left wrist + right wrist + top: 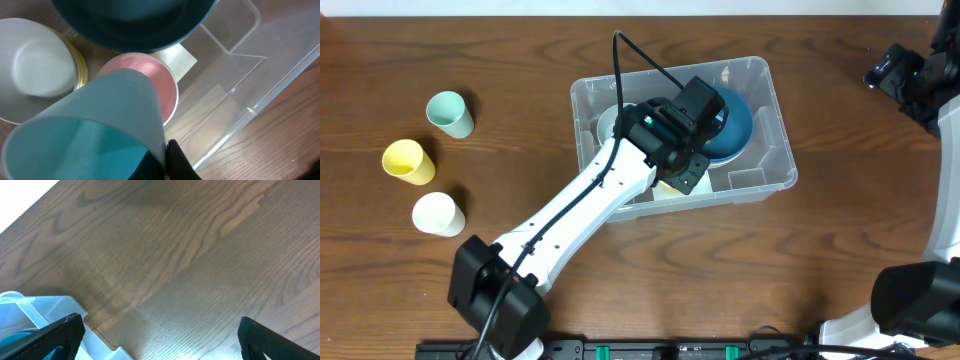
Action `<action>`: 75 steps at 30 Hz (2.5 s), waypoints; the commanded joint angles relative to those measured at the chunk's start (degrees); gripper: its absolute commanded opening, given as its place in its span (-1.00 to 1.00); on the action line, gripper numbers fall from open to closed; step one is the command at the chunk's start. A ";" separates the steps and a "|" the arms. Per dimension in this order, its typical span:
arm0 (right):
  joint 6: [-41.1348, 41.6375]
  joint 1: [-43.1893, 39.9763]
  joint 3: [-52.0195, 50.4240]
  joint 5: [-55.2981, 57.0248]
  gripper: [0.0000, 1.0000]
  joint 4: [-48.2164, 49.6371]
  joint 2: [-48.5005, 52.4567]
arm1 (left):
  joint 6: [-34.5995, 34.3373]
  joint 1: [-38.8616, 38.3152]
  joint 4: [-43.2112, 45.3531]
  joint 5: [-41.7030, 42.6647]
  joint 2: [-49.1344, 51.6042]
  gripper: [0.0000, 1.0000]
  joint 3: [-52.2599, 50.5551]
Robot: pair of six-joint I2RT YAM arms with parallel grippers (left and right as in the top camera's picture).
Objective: Pack container
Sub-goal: 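Lower the blue cup into the pink cup and open the left gripper, then move the left gripper to the white cup and grasp it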
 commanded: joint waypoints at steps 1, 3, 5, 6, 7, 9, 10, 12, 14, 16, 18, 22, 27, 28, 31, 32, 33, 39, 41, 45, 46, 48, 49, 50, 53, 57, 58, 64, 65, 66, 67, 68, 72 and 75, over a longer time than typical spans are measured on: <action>0.79 -0.33 -0.11 0.61 0.98 -0.02 0.26 | 0.98 -0.76 -0.09 0.74 -0.04 -0.88 0.70; 0.79 -0.33 -0.11 0.61 0.98 -0.02 0.26 | 1.01 -0.94 -0.04 0.74 -0.04 -0.88 0.70; 0.79 -0.33 -0.11 0.59 0.99 0.00 0.26 | 1.01 -0.96 -0.07 0.74 -0.04 -0.88 0.70; 0.79 -0.33 -0.11 0.59 0.99 0.00 0.28 | 1.01 -0.96 -0.07 0.74 -0.04 -0.88 0.70; 0.79 -0.33 -0.11 0.59 0.99 -0.02 0.26 | 1.01 -0.96 -0.07 0.74 -0.04 -0.88 0.70; 0.79 -0.33 -0.11 0.59 0.99 0.00 0.26 | 1.01 -0.96 -0.07 0.74 -0.04 -0.66 0.70; 0.79 -0.33 -0.11 0.59 0.99 -0.02 0.28 | 1.01 -0.96 -0.07 0.74 -0.04 -0.29 0.70; 0.79 -0.33 -0.11 0.59 0.98 -0.02 0.28 | 1.01 -0.96 -0.07 0.72 -0.04 0.22 0.70; 0.79 -0.33 -0.11 0.59 0.98 0.00 0.26 | 1.22 -0.94 -0.13 0.31 -0.04 0.40 0.70; 0.79 -0.33 -0.11 0.59 0.99 0.00 0.28 | 1.22 -0.70 -0.17 -0.13 -0.15 0.42 0.70; 0.79 -0.33 -0.11 0.59 0.98 -0.02 0.28 | 1.18 -0.15 -0.50 -0.83 -0.83 0.43 0.74; 0.79 -0.33 -0.11 0.59 0.99 0.00 0.26 | 0.28 2.62 -1.92 -1.22 -4.76 0.43 1.07; 0.79 -0.33 -0.11 0.59 0.99 0.00 0.26 | -5.38 10.14 -5.25 -5.33 -13.38 0.43 1.09; 0.79 -0.33 -0.11 0.59 0.99 -0.02 0.26 | -5.79 12.02 -6.03 -5.99 -14.91 0.44 1.09; 0.79 -0.33 -0.11 0.59 0.98 0.00 0.26 | -6.84 19.19 -9.14 -7.91 -18.43 0.44 1.07; 0.79 -0.33 -0.11 0.59 0.98 -0.02 0.26 | -6.88 21.55 -10.34 -8.04 -18.93 0.44 1.07; 0.79 -0.33 -0.11 0.59 0.98 -0.02 0.28 | -7.34 23.91 -11.72 -8.09 -19.21 0.44 1.07; 0.79 -0.33 -0.11 0.59 0.99 0.00 0.26 | -17.79 38.77 -20.96 -8.07 -18.16 0.44 -2.01; 0.76 -0.33 -0.11 0.59 0.99 -0.02 0.28 | -20.13 42.42 -21.33 -8.04 -18.14 0.44 -4.85; 0.79 -0.33 -0.11 0.59 0.99 0.00 0.28 | -20.79 48.83 -17.99 -8.02 -18.16 0.44 -12.13; 0.79 -0.33 -0.11 0.59 0.98 -0.02 0.26 | -21.07 50.23 -16.72 -8.02 -18.16 0.41 -13.92; 0.79 -0.33 -0.11 0.59 0.98 -0.02 0.26 | -22.25 52.63 -13.55 -8.00 -18.16 0.44 -17.16; 0.79 -0.33 -0.11 0.59 0.98 -0.02 0.26 | -22.25 53.62 -12.02 -8.00 -18.14 0.45 -18.47; 0.79 -0.33 -0.11 0.59 0.98 0.00 0.26 | -22.25 54.49 -10.64 -7.93 -18.14 0.45 -19.69; 0.79 -0.33 -0.11 0.59 0.99 -0.02 0.26 | -22.21 56.89 -7.45 -7.85 -18.05 0.45 -22.64; 0.79 -0.33 -0.11 0.59 0.98 -0.02 0.28 | -21.40 59.08 -3.69 -7.87 -18.01 0.45 -25.55; 0.79 -0.33 -0.11 0.59 0.98 0.00 0.28 | -20.74 59.47 -2.51 -7.87 -18.01 0.45 -26.32; 0.79 -0.33 -0.11 0.61 0.99 -0.02 0.26 | -18.05 60.22 3.56 -8.13 -17.99 0.45 -30.64; 0.79 -0.33 -0.11 0.59 0.98 -0.02 0.26 | -17.86 60.26 4.83 -8.15 -17.99 0.45 -31.47; 0.79 -0.33 -0.11 0.59 0.98 -0.02 0.28 | -17.90 60.30 5.92 -8.55 -17.99 0.45 -32.17; 0.79 -0.33 -0.11 0.61 0.98 -0.02 0.26 | -17.90 60.35 6.75 -8.83 -17.99 0.45 -32.70; 0.79 -0.33 -0.11 0.59 0.99 0.00 0.28 | -17.90 60.41 7.63 -9.01 -17.99 0.45 -33.22; 0.79 -0.33 -0.11 0.59 0.99 -0.02 0.28 | -17.90 60.83 11.52 -10.86 -17.99 0.45 -35.43; 0.79 -0.33 -0.11 0.59 0.99 0.00 0.26 | -17.90 61.55 13.88 -11.52 -17.99 0.45 -36.70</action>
